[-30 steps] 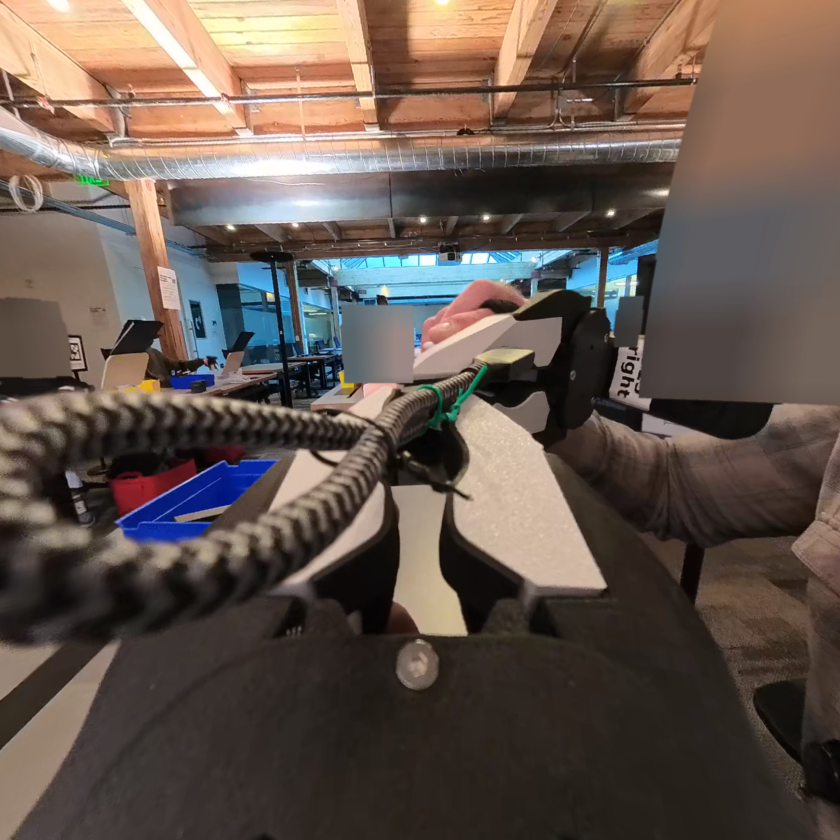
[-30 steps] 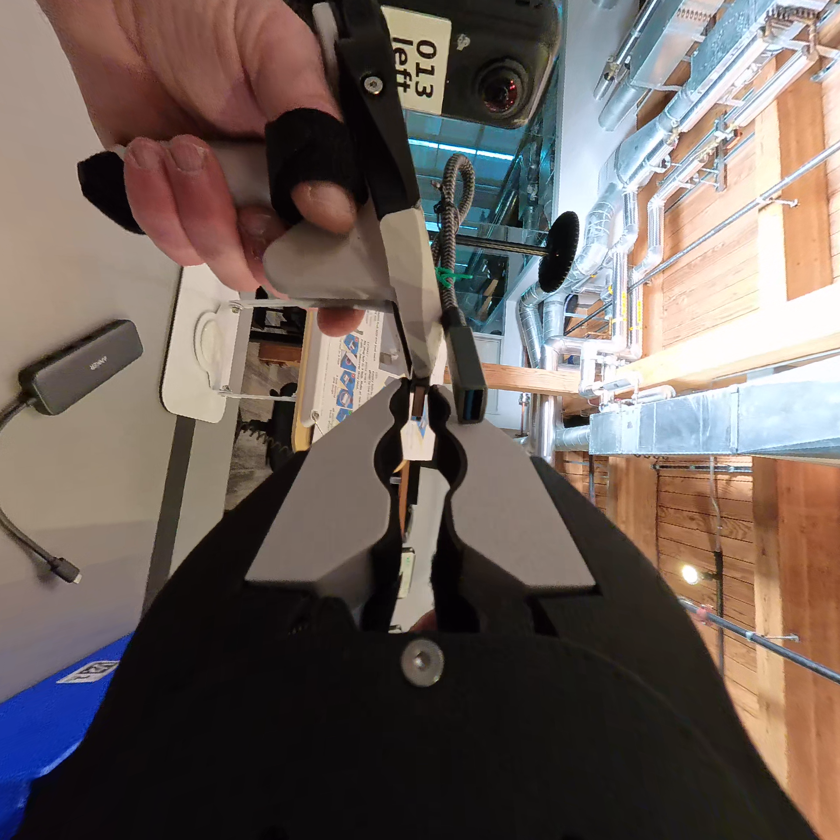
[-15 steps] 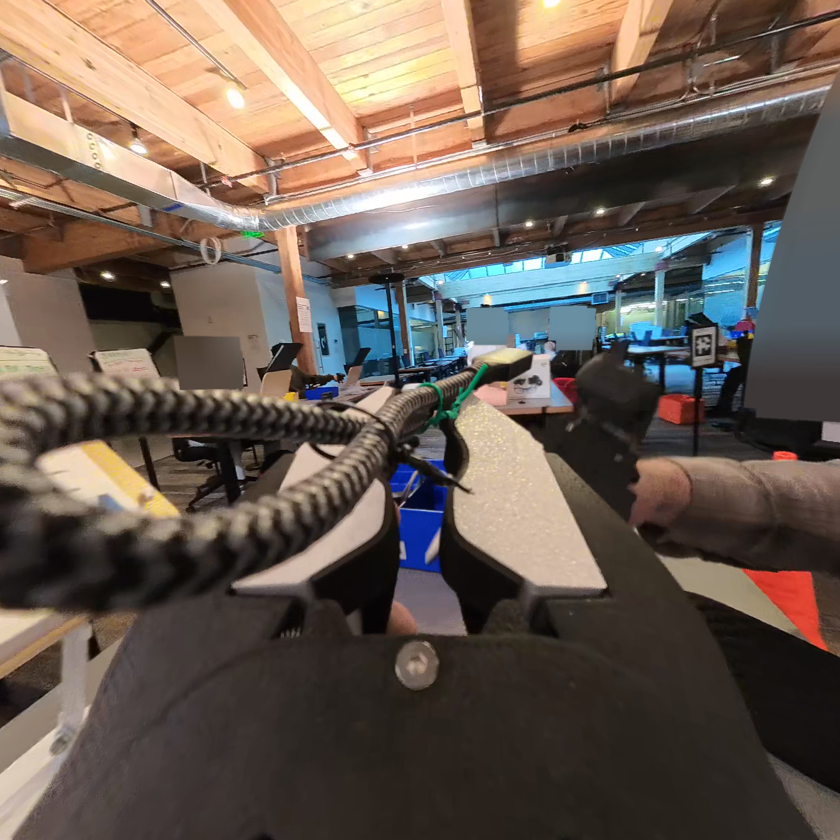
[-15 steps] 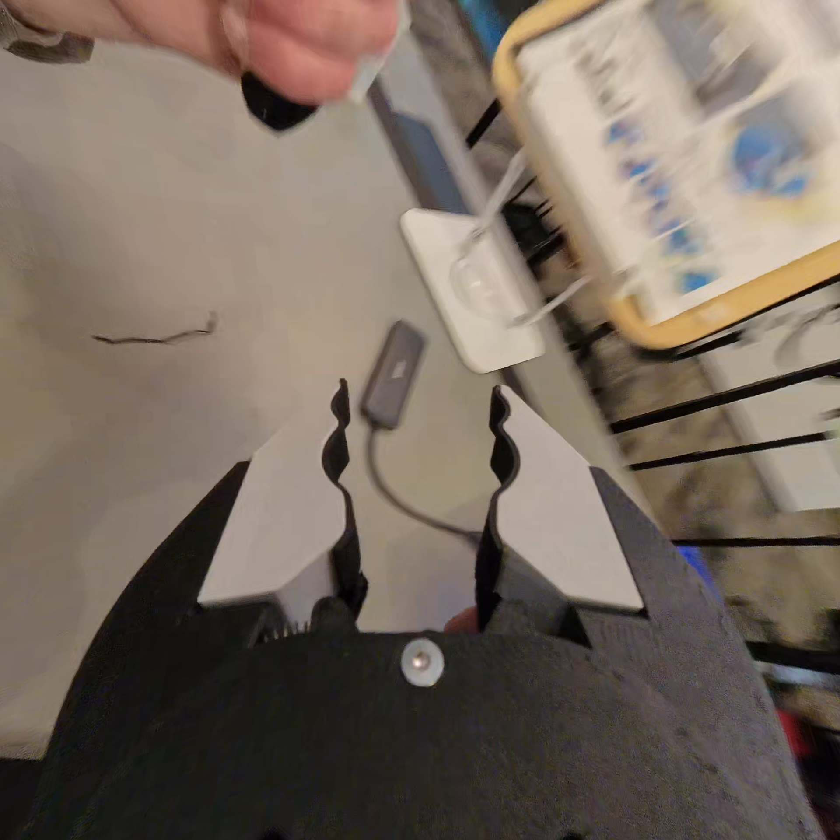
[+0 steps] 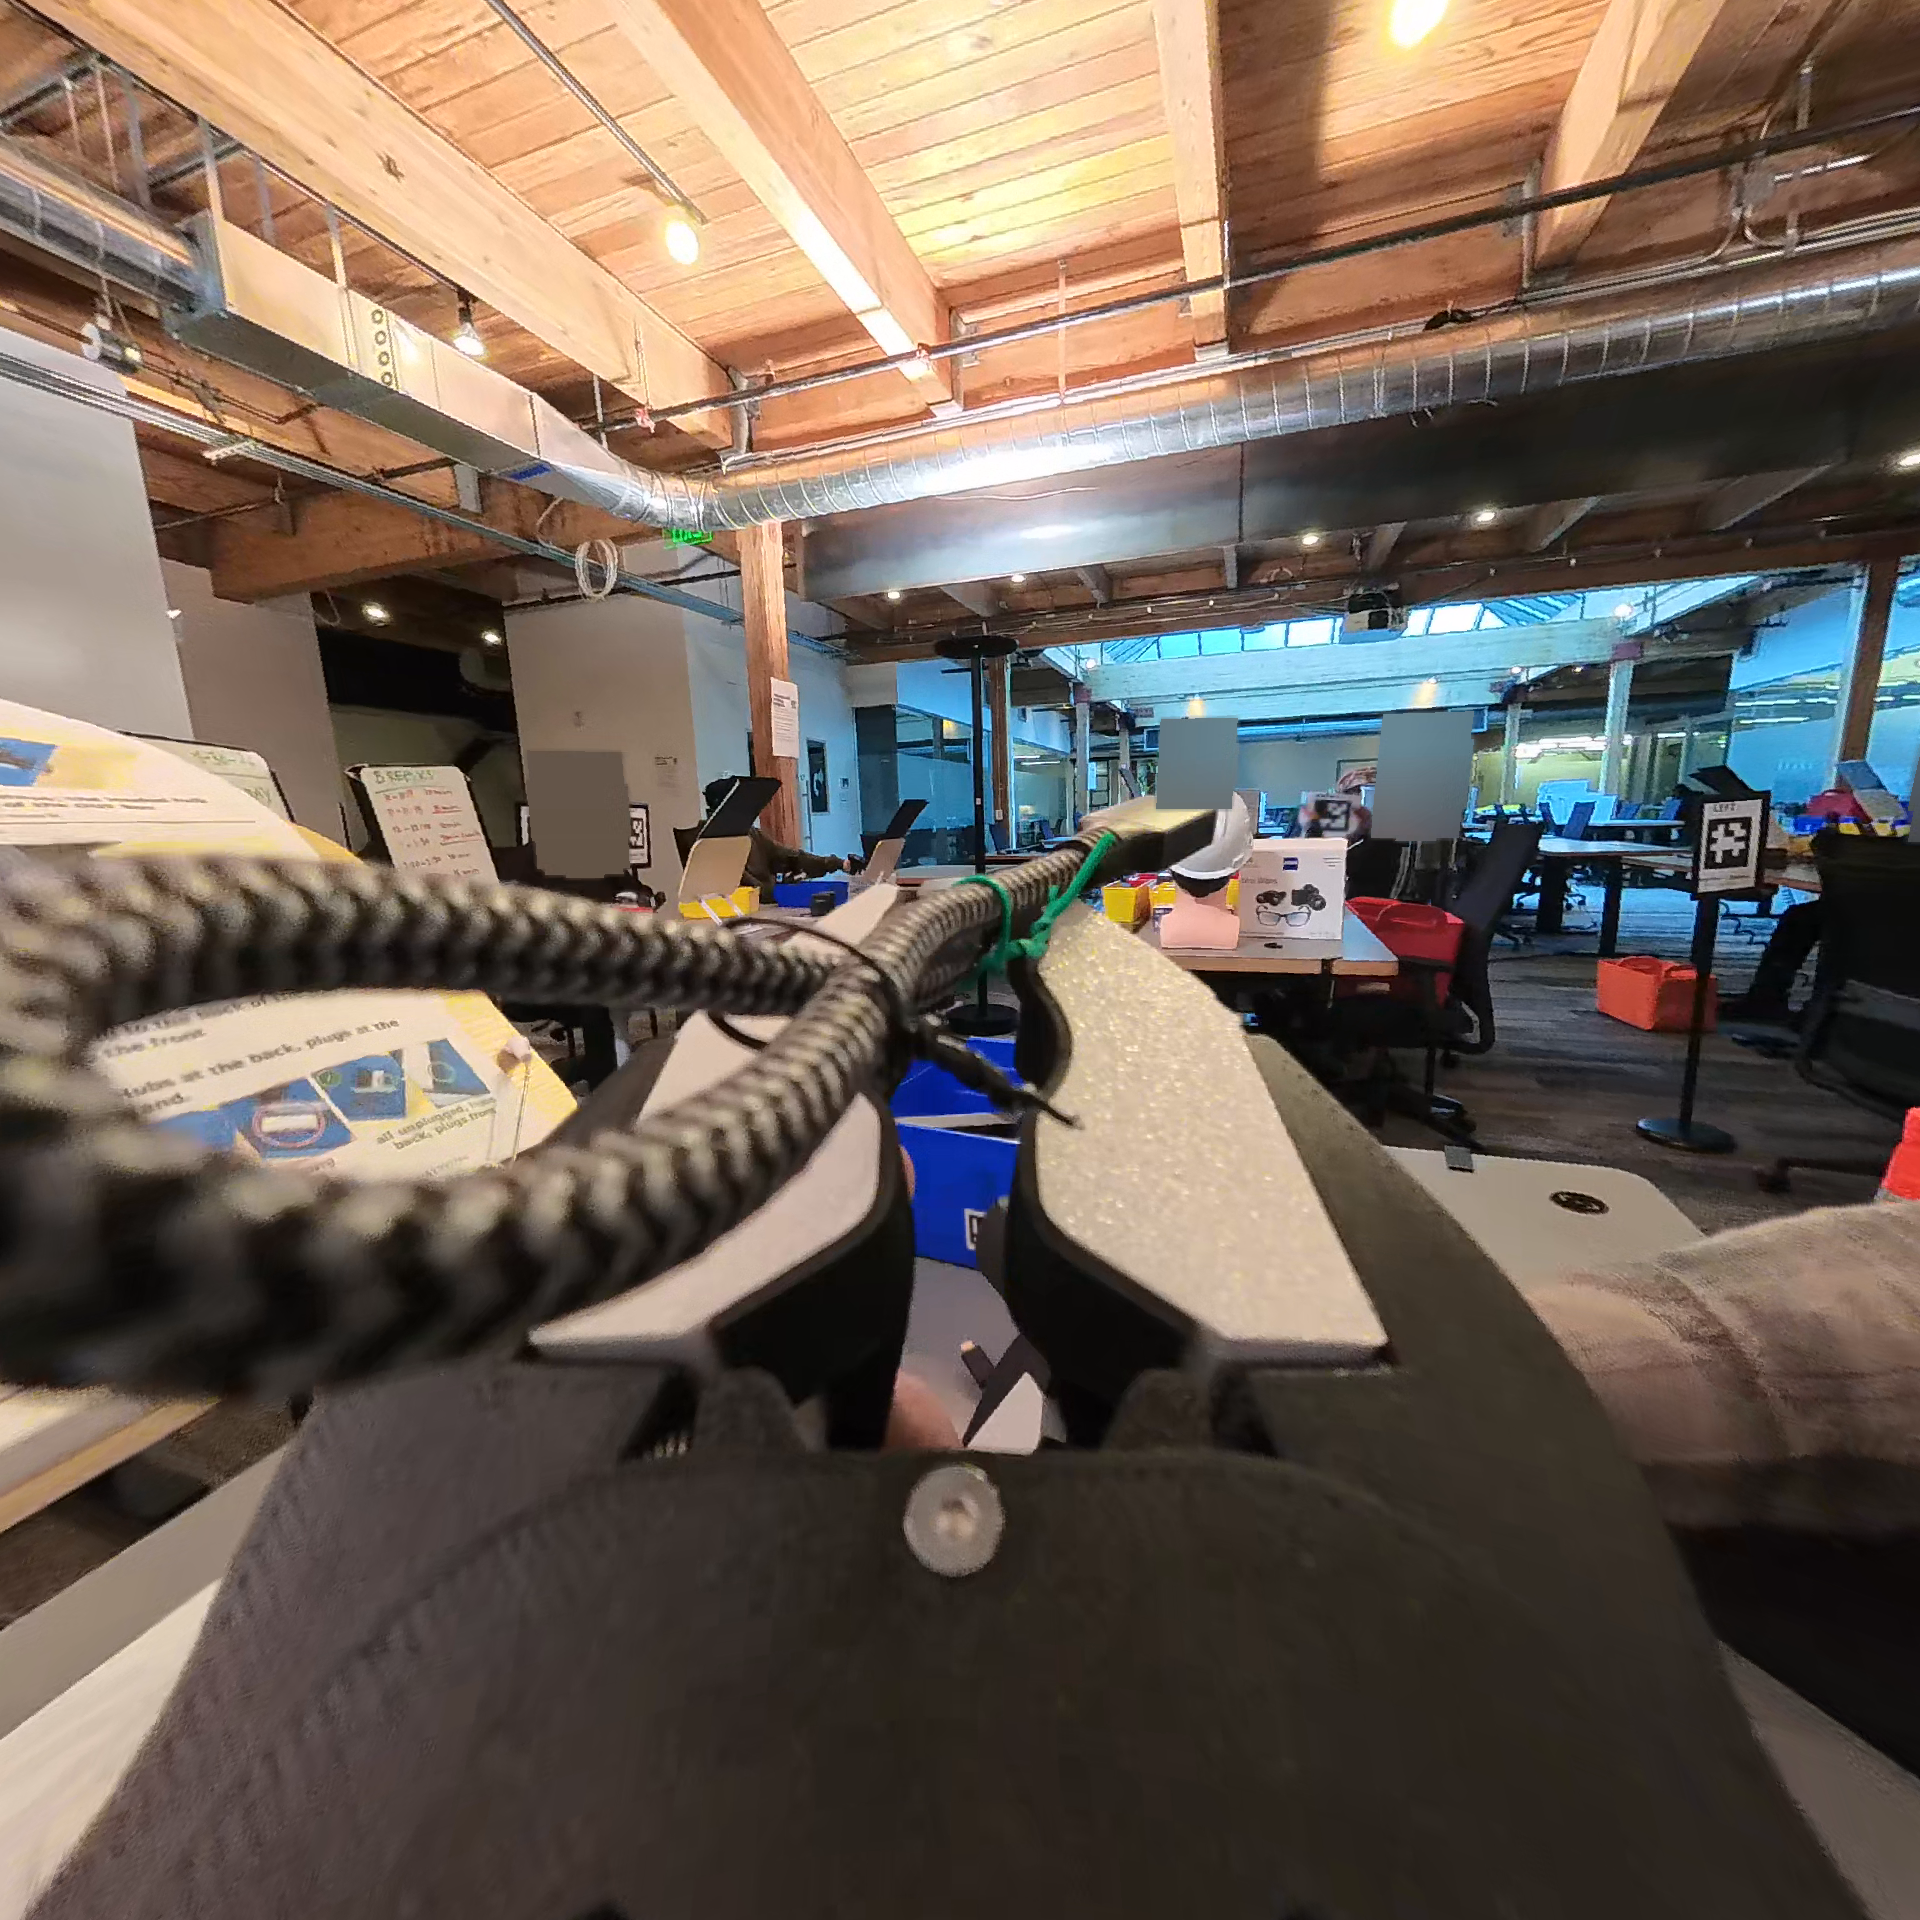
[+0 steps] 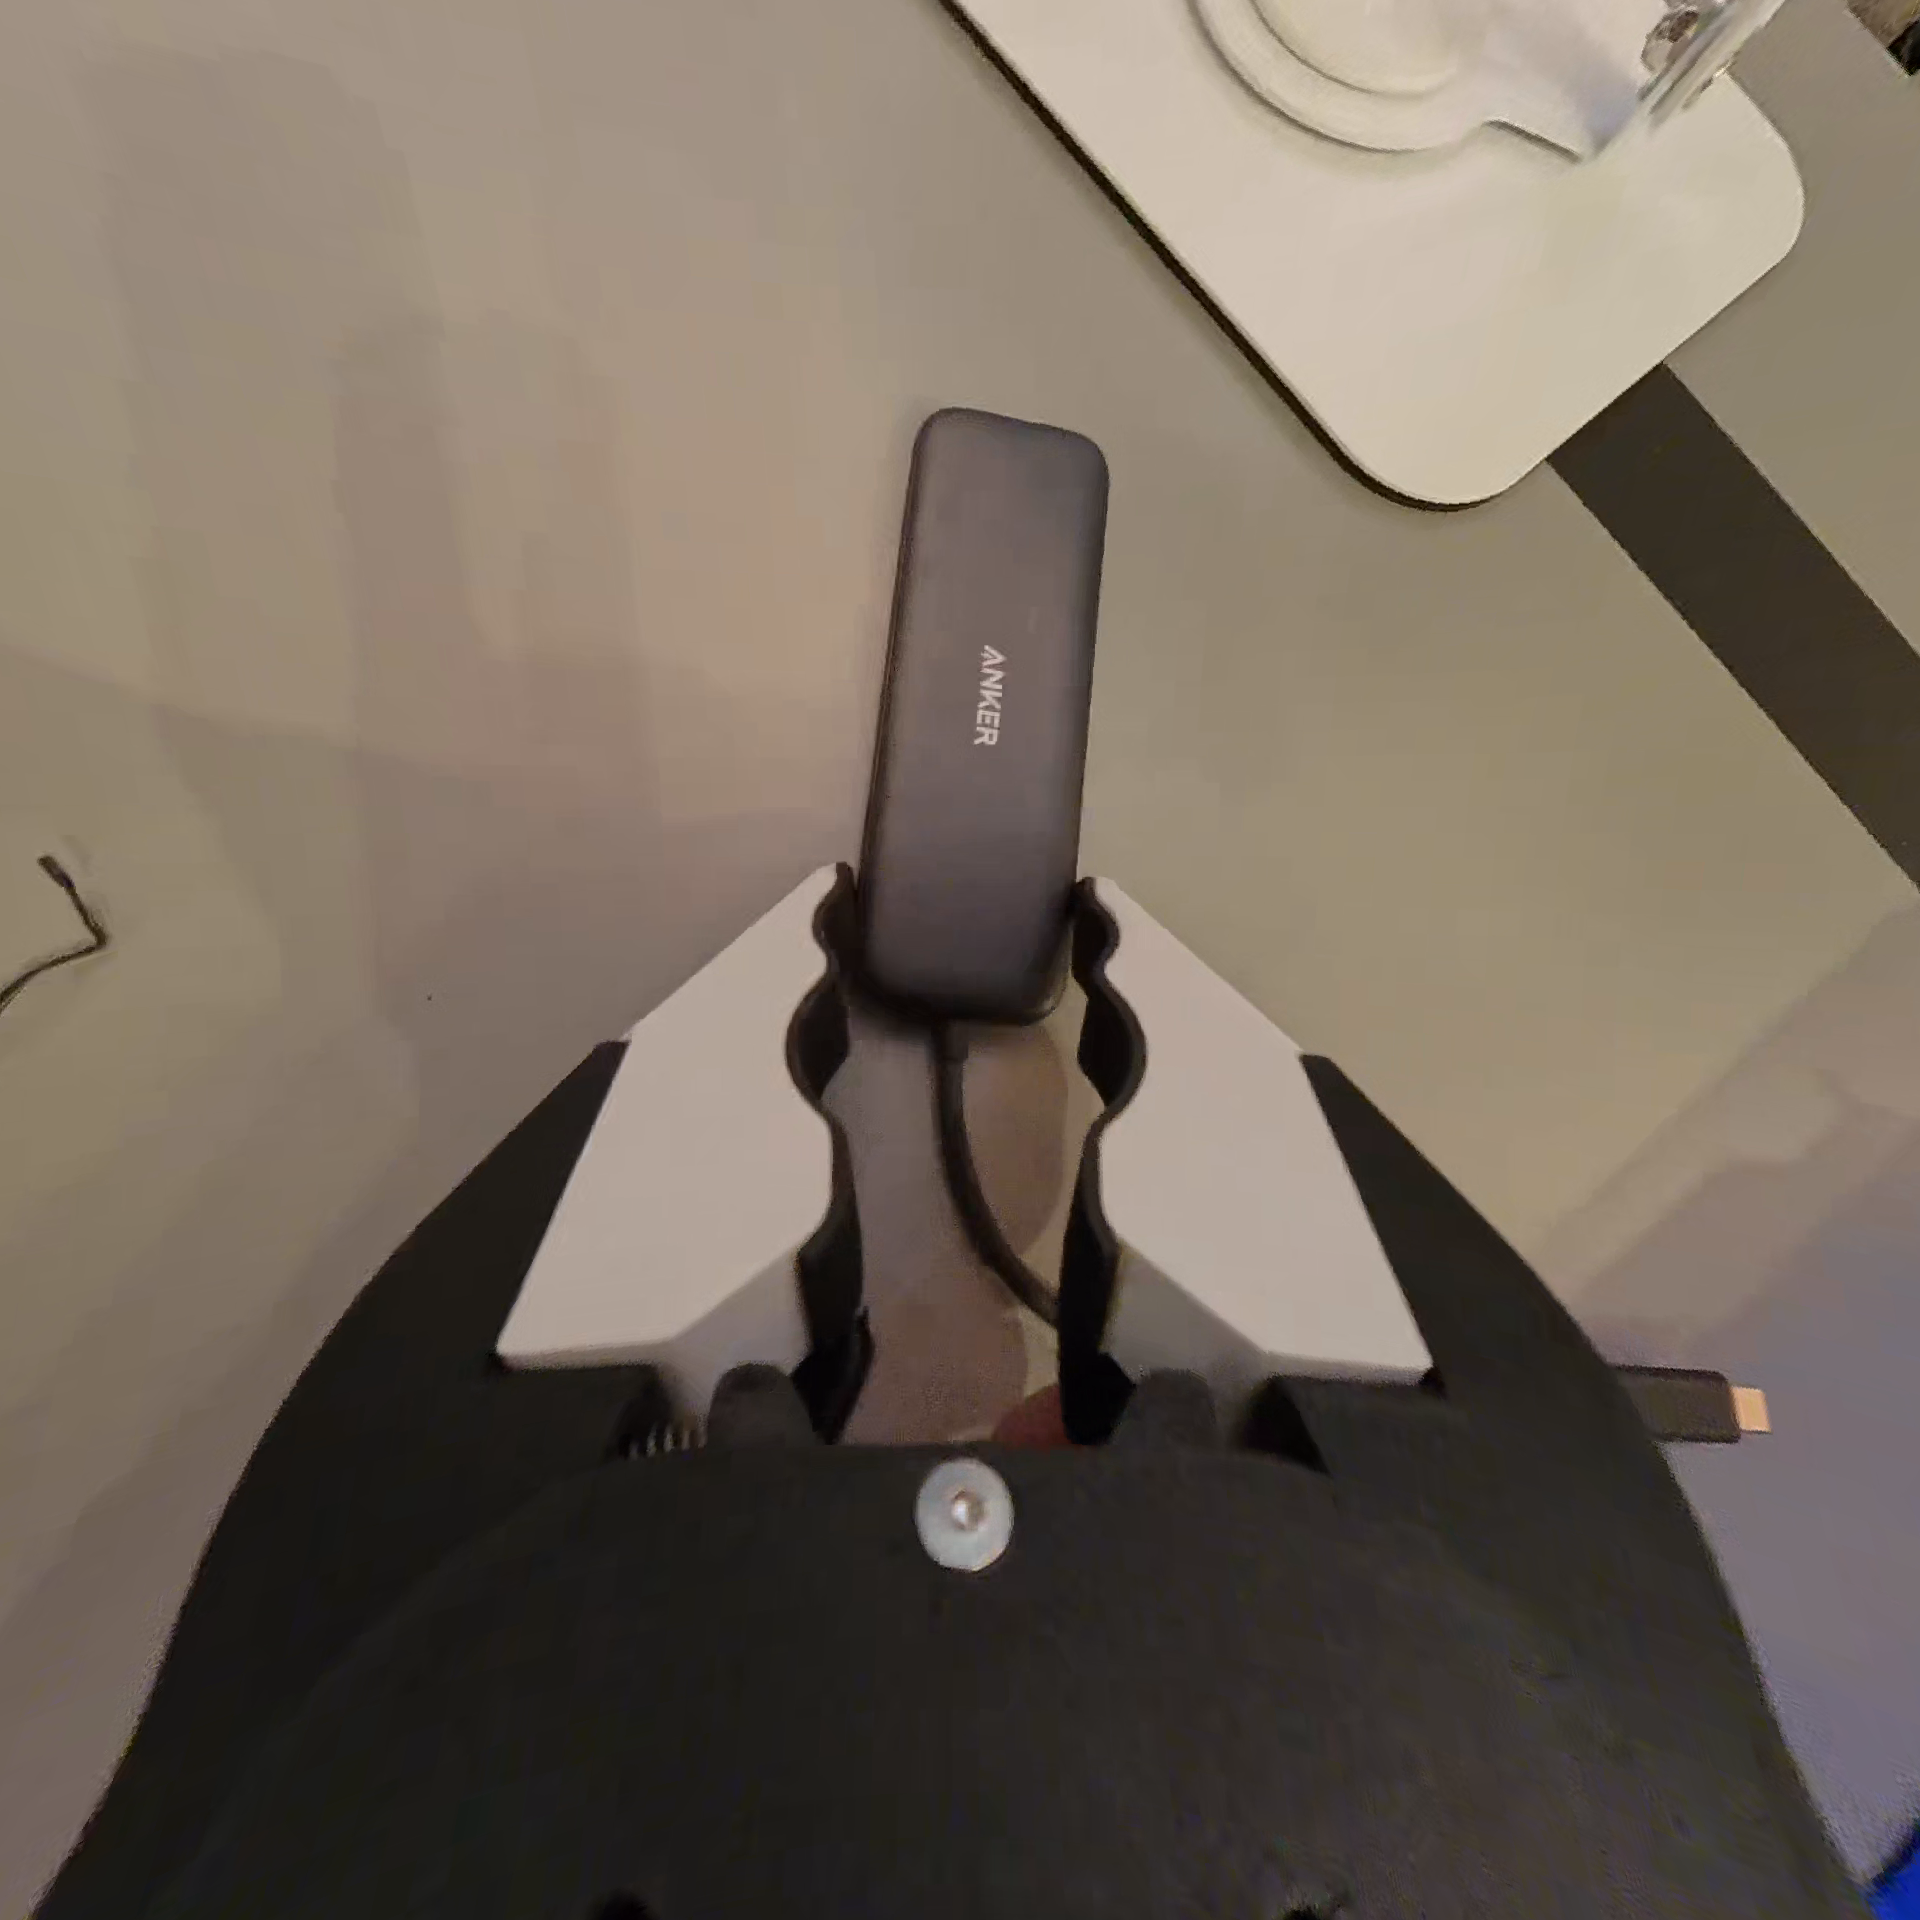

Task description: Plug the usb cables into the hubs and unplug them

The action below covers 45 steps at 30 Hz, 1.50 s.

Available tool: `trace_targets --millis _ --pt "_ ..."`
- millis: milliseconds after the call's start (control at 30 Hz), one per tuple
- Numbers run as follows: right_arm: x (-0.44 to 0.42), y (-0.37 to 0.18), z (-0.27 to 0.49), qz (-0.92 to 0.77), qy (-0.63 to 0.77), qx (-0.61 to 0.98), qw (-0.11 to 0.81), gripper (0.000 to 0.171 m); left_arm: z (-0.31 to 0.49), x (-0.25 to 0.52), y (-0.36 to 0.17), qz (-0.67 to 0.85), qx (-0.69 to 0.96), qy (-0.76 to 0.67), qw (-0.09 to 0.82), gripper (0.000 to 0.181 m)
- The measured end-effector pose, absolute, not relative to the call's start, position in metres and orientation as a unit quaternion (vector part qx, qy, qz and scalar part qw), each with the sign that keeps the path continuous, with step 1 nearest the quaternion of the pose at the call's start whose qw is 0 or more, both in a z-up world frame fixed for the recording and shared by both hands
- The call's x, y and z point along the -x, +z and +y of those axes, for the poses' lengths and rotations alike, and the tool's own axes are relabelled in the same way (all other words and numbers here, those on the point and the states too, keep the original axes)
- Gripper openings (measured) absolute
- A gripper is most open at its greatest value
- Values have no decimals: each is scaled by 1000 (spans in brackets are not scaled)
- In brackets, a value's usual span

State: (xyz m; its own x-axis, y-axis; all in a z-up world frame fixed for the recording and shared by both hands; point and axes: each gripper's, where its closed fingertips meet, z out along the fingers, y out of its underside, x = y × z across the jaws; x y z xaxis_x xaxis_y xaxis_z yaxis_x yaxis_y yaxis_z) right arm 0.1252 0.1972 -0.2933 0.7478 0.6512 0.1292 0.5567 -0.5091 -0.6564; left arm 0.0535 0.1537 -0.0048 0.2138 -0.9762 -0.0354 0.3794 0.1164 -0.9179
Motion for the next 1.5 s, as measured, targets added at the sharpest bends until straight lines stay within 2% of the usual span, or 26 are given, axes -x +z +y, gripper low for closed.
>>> trace_targets --millis 233,567,967,1500 --pt "-129 -274 199 -293 139 870 372 38 160 -56 -15 371 424 -480 672 17" --pt "-162 -189 199 -200 231 832 463 38 171 -75 -51 379 451 -431 684 17" --pt "-155 -107 170 -188 241 770 560 37 154 -98 -72 426 427 -347 718 17" --pt "-132 -84 147 -222 213 745 592 37 157 -95 -67 407 437 -358 718 17"
